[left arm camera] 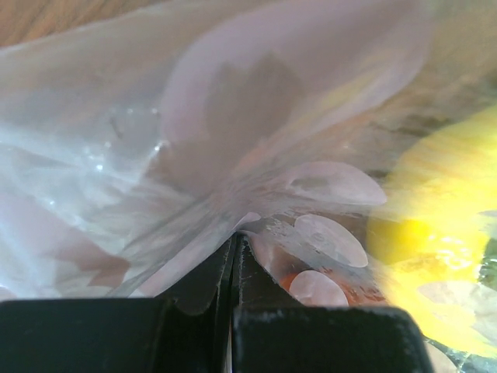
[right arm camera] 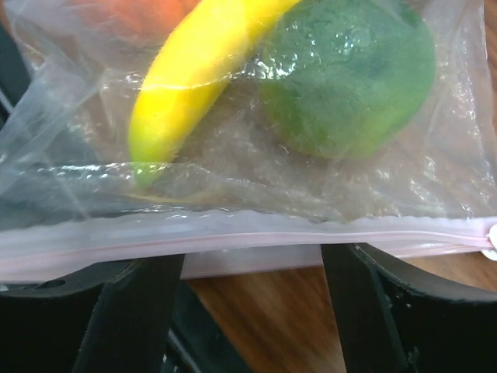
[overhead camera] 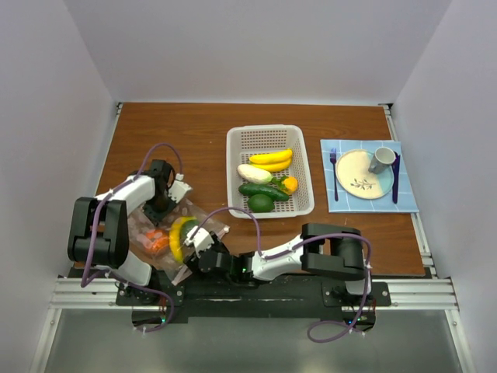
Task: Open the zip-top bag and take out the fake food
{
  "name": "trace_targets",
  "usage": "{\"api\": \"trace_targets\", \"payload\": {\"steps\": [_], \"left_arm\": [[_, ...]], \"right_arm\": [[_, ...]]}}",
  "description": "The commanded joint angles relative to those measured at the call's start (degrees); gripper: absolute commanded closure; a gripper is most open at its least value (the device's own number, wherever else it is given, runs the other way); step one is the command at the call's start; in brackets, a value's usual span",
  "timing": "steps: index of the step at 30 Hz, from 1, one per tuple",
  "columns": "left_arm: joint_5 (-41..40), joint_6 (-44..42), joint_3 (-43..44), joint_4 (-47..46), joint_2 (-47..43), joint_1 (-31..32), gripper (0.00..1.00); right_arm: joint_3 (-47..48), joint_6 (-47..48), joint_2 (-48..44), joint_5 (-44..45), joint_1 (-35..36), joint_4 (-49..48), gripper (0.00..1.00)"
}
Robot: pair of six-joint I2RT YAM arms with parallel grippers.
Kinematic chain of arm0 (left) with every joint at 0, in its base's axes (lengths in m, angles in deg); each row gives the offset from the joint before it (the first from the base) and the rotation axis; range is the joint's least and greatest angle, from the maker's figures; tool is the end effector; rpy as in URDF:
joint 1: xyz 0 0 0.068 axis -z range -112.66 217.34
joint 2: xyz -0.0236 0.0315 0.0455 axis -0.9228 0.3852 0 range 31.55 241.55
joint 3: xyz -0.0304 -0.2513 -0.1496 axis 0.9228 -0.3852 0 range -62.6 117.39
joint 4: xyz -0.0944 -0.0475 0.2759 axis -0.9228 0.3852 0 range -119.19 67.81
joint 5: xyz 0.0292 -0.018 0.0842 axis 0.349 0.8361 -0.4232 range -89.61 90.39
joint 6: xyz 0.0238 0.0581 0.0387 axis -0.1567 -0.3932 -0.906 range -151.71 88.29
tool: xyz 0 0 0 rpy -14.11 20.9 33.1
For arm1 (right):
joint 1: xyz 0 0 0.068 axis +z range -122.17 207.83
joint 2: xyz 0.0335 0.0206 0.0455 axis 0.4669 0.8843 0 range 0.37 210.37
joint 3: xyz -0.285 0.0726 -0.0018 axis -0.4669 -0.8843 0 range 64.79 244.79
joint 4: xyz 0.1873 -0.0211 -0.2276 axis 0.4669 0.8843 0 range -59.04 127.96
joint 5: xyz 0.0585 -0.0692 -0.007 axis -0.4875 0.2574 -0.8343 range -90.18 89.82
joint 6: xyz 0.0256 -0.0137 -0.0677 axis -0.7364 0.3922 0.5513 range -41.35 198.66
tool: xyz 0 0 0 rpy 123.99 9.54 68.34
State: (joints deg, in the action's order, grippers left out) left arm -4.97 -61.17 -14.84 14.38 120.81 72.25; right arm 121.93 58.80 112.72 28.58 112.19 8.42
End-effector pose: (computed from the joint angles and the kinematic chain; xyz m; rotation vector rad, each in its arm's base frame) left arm 0.2776 -0.0180 0.1232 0.9018 2.9375 0.1687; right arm 0.0734 0.4411 0.1123 -0.8695 1.9281 0.5739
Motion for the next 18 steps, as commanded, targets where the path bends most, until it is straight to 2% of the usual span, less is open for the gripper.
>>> {"api": "trace_targets", "payload": {"steps": [1, 10, 18], "left_arm": [[3.96, 1.41, 1.45, -0.77, 0.4, 1.07, 1.0], [2.64, 3.08, -2.41, -2.26, 2.15, 6.78, 1.0], [0.97, 2.73, -5.05, -3.14, 3.29, 8.19, 1.0]], "right_arm": [[0.78, 1.66, 0.58, 7.44, -0.16, -8.91, 0.24], [1.91, 8.52, 0.58, 13.52, -1.3, -15.33, 0.21], [-0.02, 14.3, 1.11, 17.55, -3.32, -23.15, 0.18]]}}
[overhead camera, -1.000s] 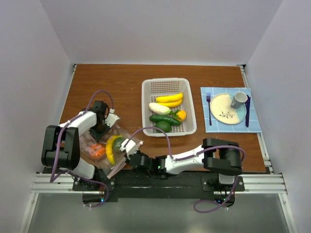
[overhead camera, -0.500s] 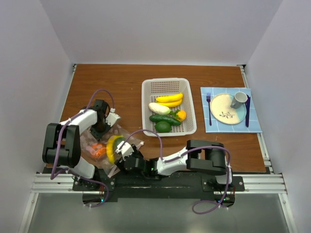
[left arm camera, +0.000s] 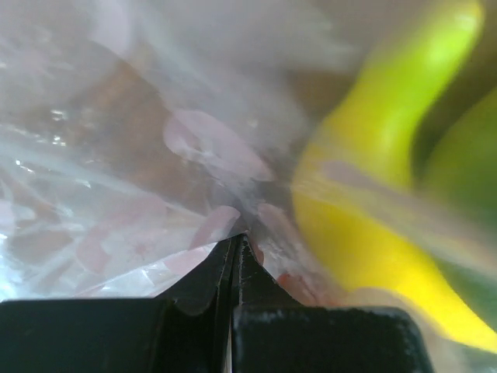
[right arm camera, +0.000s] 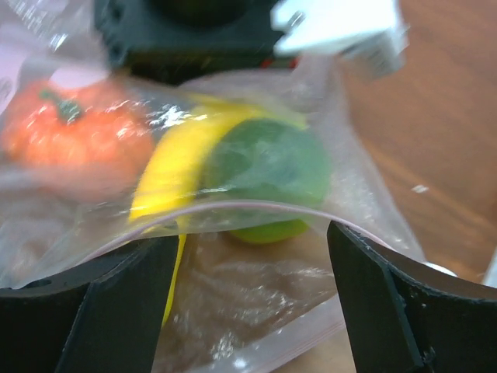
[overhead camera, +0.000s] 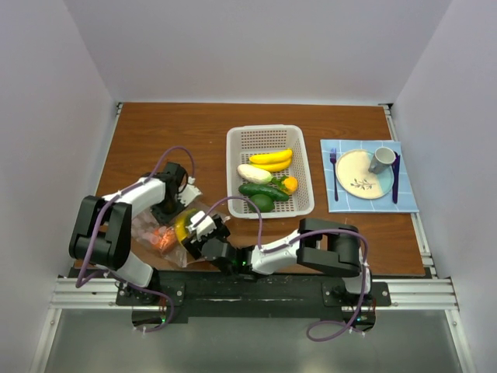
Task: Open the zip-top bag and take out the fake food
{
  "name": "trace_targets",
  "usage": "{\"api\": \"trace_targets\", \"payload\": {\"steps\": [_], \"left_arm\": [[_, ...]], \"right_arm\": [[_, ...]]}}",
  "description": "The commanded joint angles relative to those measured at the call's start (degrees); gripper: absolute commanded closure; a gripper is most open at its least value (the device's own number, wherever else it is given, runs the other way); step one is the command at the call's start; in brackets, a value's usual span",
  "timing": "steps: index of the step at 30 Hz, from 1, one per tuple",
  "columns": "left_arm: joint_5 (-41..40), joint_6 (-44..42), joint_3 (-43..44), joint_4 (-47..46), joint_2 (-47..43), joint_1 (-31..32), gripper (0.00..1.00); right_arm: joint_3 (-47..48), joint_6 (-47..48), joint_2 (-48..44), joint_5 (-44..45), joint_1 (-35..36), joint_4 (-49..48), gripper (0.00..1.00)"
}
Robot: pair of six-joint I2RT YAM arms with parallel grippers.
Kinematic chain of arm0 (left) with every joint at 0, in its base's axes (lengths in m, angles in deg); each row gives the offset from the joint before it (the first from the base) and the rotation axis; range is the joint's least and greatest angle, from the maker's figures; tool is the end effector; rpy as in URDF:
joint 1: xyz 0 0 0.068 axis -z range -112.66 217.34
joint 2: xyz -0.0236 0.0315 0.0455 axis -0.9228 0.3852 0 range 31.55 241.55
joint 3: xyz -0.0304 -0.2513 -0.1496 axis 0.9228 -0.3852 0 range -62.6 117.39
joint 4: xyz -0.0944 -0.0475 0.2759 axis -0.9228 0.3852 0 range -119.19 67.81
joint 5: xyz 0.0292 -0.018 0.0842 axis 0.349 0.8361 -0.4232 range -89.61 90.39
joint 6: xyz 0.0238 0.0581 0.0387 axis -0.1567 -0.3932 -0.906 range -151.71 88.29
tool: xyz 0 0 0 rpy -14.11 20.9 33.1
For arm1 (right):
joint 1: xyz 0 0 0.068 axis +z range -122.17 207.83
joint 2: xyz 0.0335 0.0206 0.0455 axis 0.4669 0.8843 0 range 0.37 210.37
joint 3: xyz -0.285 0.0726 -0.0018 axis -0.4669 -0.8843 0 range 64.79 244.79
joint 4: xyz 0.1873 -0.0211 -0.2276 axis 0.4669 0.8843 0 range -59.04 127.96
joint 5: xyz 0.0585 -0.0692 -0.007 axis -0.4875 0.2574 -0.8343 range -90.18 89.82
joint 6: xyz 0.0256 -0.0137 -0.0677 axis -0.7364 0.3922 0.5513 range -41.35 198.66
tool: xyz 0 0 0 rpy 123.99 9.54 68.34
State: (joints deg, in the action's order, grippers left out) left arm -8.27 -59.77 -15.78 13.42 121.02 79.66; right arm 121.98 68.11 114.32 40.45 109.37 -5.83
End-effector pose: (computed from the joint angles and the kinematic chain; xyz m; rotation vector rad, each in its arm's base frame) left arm 0.2714 -0.0497 0.1187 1.0505 2.8852 0.2477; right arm 0.1065 0.4430 0.1314 -0.6639 1.7334 0.4445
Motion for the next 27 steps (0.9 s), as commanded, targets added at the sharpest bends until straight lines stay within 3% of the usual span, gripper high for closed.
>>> {"api": "trace_targets", "payload": {"steps": [1, 9, 23, 27], "left_arm": [[4.1, 1.33, -4.37, -2.27, 3.16, 1.04, 1.0], [4.97, 0.19, -5.43, -2.0, 2.64, 2.01, 1.0], [5.68, -1.48, -5.79, -1.57, 2.9, 3.33, 1.0], [5.24, -1.56, -5.61, -1.56, 2.38, 3.33, 1.0]], "right_arm": [[0.2, 5.53, -0.22, 6.05, -0.68, -9.34, 0.16], [3.98, 3.53, 5.31, 4.56, -2.96, -5.84, 0.07], [10.31, 0.0, 8.13, 1.04, -4.72, -2.14, 0.06], [6.12, -3.59, 4.62, -4.91, -4.63, -1.69, 0.09]]}}
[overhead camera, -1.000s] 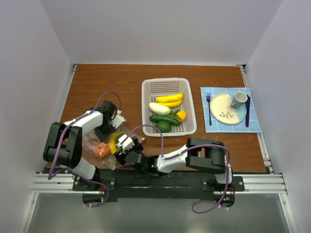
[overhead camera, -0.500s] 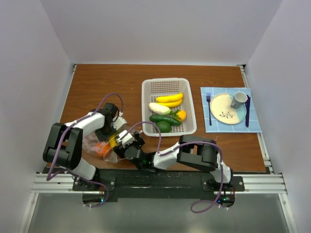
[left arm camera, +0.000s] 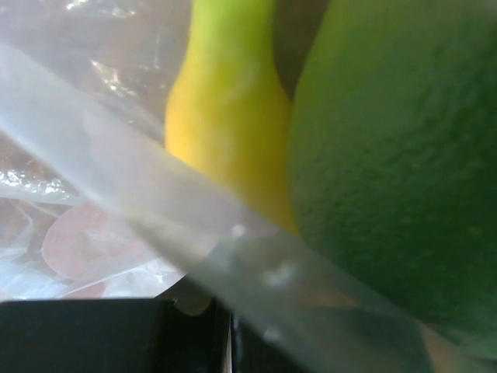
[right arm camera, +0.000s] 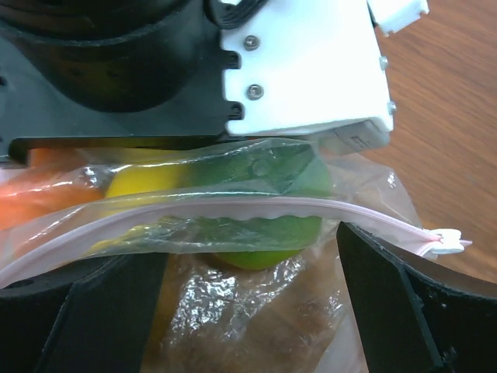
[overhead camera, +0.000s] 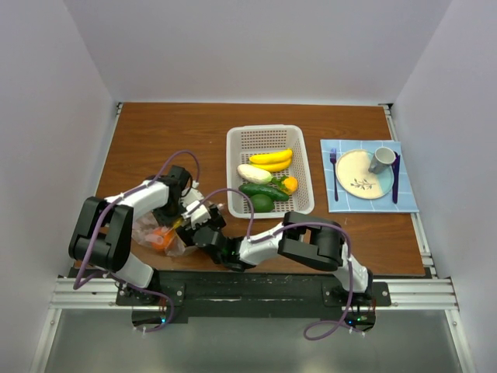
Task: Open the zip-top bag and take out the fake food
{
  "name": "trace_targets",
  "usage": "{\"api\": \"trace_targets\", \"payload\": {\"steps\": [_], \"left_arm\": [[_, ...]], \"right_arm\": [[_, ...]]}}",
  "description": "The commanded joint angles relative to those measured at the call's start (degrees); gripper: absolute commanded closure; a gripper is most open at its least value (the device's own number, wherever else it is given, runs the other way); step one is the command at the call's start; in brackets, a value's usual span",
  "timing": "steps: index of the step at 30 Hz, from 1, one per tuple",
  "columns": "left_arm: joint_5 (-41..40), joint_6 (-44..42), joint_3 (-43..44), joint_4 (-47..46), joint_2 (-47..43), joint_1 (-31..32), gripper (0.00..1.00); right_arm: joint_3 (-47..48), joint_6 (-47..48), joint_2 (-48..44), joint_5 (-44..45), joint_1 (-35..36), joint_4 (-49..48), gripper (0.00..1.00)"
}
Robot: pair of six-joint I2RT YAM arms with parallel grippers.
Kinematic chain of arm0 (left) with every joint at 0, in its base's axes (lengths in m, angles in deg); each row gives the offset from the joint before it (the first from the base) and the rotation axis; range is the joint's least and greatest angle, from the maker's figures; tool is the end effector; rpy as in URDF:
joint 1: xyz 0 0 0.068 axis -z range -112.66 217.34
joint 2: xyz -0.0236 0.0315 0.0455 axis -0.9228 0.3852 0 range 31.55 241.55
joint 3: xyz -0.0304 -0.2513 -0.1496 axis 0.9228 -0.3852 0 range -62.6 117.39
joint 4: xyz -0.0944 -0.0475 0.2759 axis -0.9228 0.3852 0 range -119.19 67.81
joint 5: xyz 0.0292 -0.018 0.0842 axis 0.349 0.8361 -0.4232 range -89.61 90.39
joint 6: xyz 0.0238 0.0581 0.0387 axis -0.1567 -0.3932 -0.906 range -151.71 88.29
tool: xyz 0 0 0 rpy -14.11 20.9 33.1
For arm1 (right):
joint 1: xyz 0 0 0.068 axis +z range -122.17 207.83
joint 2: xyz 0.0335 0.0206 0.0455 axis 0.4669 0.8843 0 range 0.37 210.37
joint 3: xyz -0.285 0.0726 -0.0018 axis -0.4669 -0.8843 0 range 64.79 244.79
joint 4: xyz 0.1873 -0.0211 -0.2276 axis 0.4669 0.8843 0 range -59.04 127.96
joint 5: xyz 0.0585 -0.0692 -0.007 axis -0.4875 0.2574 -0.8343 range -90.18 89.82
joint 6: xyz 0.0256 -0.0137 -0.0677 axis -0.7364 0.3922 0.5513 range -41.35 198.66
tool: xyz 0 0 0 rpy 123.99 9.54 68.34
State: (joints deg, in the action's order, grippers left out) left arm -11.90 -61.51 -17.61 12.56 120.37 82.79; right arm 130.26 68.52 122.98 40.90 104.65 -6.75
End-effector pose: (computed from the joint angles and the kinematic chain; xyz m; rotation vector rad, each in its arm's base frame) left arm 0.2625 -0.0588 0.1142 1.1702 2.8416 0.3431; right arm 0.1513 0.4684 0.1108 -0.5840 1.7461 0.3828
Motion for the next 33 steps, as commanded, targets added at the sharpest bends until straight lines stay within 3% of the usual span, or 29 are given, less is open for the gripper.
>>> {"api": "trace_targets", "payload": {"steps": [1, 4, 8, 17, 28, 33], "left_arm": [[8.95, 0.1, -3.95, -0.89, 3.03, 0.29, 1.0], [9.48, 0.71, -4.12, -1.33, 4.43, 0.29, 1.0], [9.4, 1.67, -4.21, -2.29, 5.4, 0.29, 1.0], [8.96, 3.96, -2.81, -0.98, 4.18, 0.29, 1.0], [8.16, 4.31, -2.63, -1.06, 4.7, 0.29, 1.0], [8.08, 4.23, -2.89, -0.98, 4.87, 0.29, 1.0]], "right_arm": [[-3.58, -5.24, -4.83, -6.35, 0.09, -1.48, 0.12], [-8.42, -9.98, -8.34, -10.3, 0.35, -2.1, 0.17], [-11.77, -12.63, -12.3, -12.95, 2.37, -3.42, 0.16], [-5.01, -11.58, -8.09, -16.73, 5.1, 1.32, 0.16], [-2.81, -14.91, -3.6, -18.84, 5.27, 4.84, 0.31], [-0.96, -15.45, -2.9, -14.29, 5.36, 7.74, 0.37]]}}
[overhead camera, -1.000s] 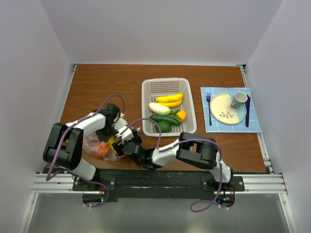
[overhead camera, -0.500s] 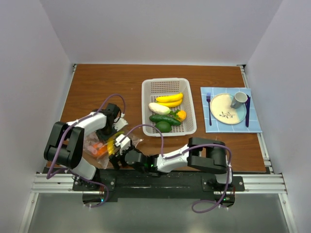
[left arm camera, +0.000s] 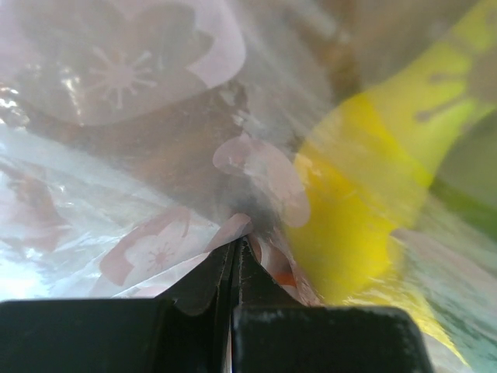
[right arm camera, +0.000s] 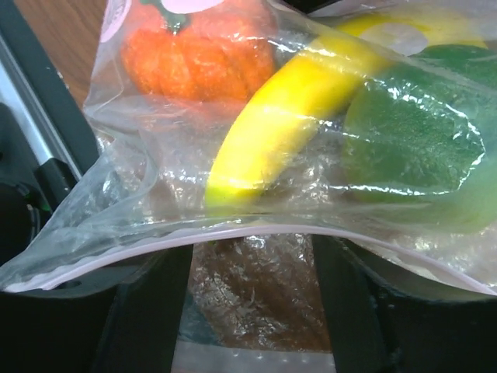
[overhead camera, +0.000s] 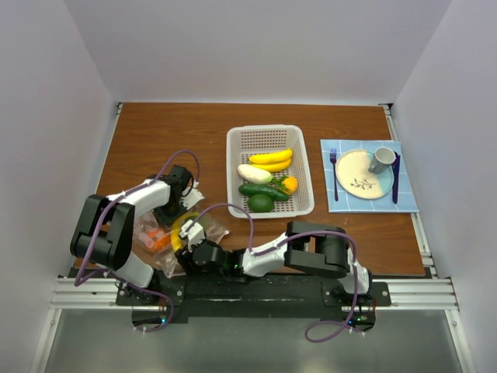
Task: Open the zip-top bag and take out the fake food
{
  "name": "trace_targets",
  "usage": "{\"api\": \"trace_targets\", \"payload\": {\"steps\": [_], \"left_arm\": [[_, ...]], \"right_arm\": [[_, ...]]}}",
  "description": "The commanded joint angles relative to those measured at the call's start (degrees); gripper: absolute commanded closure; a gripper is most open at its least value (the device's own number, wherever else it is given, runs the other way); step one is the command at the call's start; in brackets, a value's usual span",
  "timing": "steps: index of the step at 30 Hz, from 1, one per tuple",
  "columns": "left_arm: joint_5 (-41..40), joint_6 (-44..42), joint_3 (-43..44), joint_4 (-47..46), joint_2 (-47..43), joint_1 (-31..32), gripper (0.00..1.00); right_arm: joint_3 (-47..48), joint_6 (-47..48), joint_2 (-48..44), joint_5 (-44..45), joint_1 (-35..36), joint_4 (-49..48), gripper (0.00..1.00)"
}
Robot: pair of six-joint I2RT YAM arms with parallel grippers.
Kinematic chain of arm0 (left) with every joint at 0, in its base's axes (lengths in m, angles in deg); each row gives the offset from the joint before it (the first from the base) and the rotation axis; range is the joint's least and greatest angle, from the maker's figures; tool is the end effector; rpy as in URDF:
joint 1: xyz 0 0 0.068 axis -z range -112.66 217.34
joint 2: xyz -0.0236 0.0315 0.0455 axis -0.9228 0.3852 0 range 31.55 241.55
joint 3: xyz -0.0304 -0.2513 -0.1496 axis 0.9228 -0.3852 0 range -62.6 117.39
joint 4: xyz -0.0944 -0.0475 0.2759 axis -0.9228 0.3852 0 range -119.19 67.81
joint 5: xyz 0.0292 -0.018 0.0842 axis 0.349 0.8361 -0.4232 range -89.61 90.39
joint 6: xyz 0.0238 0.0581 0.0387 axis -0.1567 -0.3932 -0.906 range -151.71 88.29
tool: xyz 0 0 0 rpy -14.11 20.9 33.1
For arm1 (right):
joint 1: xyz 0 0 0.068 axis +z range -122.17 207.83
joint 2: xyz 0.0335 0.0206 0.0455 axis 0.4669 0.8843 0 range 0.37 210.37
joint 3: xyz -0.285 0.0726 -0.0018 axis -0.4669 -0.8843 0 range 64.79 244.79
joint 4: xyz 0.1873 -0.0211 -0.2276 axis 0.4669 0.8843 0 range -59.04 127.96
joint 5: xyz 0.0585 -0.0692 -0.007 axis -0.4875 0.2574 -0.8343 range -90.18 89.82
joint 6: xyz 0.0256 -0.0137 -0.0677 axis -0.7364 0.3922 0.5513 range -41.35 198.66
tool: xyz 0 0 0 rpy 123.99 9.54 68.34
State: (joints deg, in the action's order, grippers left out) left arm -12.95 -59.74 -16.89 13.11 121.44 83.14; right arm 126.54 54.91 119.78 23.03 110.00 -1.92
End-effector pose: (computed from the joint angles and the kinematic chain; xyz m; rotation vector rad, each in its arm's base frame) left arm 0.2646 -0.0600 0.1129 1.1404 2.8650 0.3687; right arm 0.0895 0.4723 0.1025 -0.7607 1.9088 0.7884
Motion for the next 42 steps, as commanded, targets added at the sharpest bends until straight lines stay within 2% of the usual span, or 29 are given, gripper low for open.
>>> {"api": "trace_targets", "payload": {"steps": [1, 7, 13, 19, 25, 30, 31, 33, 34, 37, 42], "left_arm": [[9.12, 2.37, -3.7, -1.44, 3.72, -0.06, 1.0], [9.47, 2.1, -3.26, -0.91, 3.63, -0.06, 1.0], [10.53, 2.72, -2.56, -0.38, 3.9, -0.06, 1.0], [10.88, 2.63, -2.65, 0.06, 3.98, 0.03, 1.0], [11.41, 2.28, -2.74, 0.5, 4.07, 0.12, 1.0], [10.45, 1.32, -2.73, 1.03, 3.98, 0.29, 1.0], [9.83, 1.14, -2.91, 0.5, 4.07, 0.21, 1.0], [7.55, 0.44, -3.44, -0.9, 3.98, 0.12, 1.0], [7.02, 0.26, -3.53, -1.26, 4.24, -0.14, 1.0], [6.84, -0.01, -2.3, -1.7, 6.0, -1.72, 1.0], [6.93, -1.15, 0.34, -2.31, 8.37, -4.53, 1.0]], "right_arm": [[2.84, -1.83, 0.03, 6.13, -0.08, 3.26, 0.39], [2.14, -1.84, -0.86, 9.59, -0.17, 2.92, 0.42], [8.54, 0.89, 3.36, 6.77, 0.62, 4.67, 0.3], [12.94, 1.77, 7.67, 7.65, 0.71, 7.04, 0.3], [13.92, 2.48, 9.52, 10.63, 0.71, 8.01, 0.42], [12.87, 3.79, 8.39, 13.45, 0.71, 7.84, 0.62], [11.3, 4.41, 7.77, 13.62, 0.62, 7.05, 0.69], [9.36, 4.5, 6.45, 14.33, 0.62, 6.08, 0.77], [7.35, 4.76, 5.05, 14.59, 0.62, 5.12, 0.86], [3.83, 4.68, 2.24, 15.38, 0.62, 4.5, 0.97], [-2.42, 3.54, -2.07, 15.47, 0.71, 2.83, 1.0]]}}
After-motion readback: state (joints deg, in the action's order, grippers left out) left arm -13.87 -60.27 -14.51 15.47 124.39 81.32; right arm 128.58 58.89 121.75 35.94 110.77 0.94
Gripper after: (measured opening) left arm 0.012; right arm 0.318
